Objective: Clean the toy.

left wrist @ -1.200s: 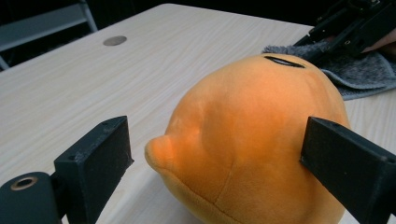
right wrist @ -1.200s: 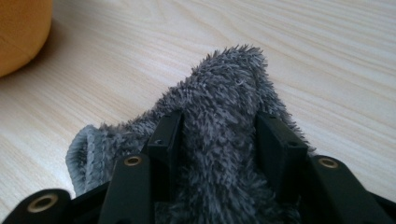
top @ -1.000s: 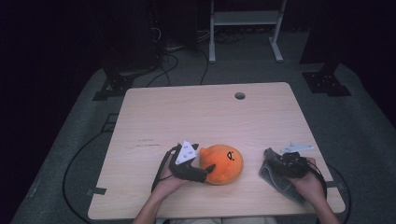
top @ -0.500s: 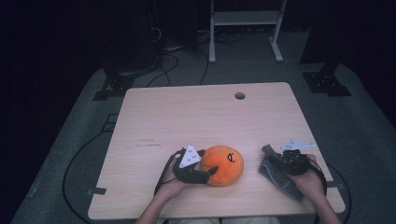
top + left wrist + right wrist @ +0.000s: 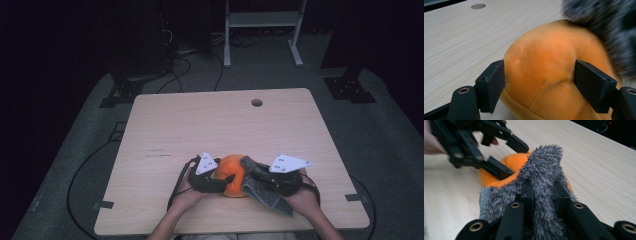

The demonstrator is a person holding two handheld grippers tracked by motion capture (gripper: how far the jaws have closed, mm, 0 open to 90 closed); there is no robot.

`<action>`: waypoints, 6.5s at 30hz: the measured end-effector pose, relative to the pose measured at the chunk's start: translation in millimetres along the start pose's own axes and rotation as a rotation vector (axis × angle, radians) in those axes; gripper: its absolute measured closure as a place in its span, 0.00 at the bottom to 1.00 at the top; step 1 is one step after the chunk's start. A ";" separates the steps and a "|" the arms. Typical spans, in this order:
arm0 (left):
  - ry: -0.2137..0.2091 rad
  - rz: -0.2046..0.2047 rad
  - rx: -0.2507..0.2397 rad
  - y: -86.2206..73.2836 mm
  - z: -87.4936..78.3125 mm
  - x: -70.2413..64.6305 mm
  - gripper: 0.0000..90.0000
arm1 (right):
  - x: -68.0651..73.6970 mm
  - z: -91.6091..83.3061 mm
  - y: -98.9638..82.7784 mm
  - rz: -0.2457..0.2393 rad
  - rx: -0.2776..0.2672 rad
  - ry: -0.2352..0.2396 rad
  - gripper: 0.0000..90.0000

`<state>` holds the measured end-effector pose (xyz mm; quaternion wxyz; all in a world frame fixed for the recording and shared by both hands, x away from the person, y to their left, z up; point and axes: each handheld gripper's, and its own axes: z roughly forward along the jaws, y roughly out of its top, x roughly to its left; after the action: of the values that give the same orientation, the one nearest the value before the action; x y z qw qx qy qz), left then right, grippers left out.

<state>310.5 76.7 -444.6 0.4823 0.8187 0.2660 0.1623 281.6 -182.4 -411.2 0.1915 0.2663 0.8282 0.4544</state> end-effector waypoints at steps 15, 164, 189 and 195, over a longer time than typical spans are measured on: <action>-0.063 0.091 -0.012 -0.7 -5.5 -4.1 0.35 | -18.4 2.2 -24.4 0.064 0.014 -0.051 0.81; -0.155 0.201 -0.014 13.0 -12.1 -37.7 0.23 | -18.9 1.3 -16.6 0.113 0.026 0.058 0.82; -0.147 0.190 0.007 13.6 -9.7 -36.3 0.23 | -3.5 -7.5 -6.4 0.021 -0.016 0.085 0.82; -0.156 0.172 -0.008 12.2 -12.1 -32.5 0.33 | -11.9 -9.6 -14.2 0.057 -0.031 0.098 0.82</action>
<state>281.4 61.2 -428.3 0.4890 0.8467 0.1560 0.1398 281.8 -202.3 -417.5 0.1418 0.2643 0.8216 0.4849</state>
